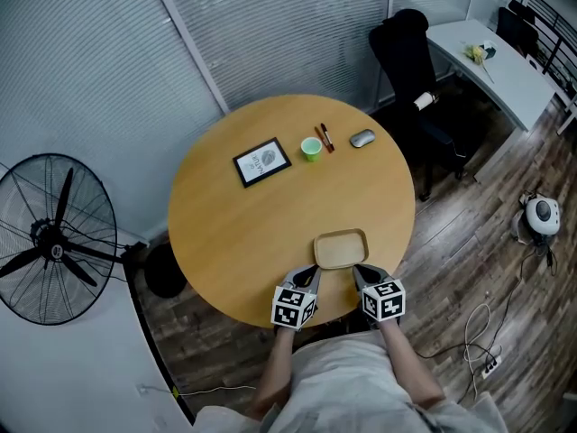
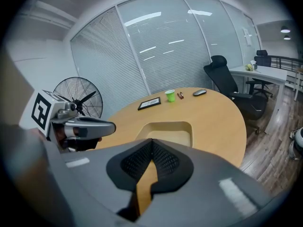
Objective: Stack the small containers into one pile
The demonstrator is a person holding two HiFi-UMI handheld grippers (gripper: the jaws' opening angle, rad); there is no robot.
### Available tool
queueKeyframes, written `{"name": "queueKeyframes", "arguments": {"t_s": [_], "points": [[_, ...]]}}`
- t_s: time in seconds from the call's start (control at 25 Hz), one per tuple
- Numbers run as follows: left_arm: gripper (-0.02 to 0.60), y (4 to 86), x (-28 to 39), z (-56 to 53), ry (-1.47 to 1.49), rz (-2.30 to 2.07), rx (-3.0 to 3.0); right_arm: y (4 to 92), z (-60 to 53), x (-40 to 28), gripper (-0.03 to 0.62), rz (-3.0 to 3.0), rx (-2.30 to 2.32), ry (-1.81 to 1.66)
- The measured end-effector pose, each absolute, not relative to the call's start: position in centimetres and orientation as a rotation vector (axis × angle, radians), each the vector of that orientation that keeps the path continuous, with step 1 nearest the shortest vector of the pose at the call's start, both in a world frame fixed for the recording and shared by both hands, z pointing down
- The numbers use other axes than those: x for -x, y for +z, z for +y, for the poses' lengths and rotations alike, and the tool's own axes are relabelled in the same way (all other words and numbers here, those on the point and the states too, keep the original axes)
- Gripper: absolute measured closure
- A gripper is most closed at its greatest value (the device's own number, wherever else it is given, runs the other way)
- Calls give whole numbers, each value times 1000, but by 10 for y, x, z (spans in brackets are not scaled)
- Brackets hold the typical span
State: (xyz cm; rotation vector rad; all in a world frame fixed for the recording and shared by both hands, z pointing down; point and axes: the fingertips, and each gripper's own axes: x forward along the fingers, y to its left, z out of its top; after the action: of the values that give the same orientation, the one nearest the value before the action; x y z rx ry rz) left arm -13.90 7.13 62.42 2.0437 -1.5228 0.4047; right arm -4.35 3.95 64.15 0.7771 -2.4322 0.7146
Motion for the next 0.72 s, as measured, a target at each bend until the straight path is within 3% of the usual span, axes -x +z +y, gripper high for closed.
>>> {"name": "queueKeyframes", "arguments": {"t_s": [0.72], "points": [[575,624,140,67,370,-1520,-2023,641,37,49,595,-2453,-739,655]]}}
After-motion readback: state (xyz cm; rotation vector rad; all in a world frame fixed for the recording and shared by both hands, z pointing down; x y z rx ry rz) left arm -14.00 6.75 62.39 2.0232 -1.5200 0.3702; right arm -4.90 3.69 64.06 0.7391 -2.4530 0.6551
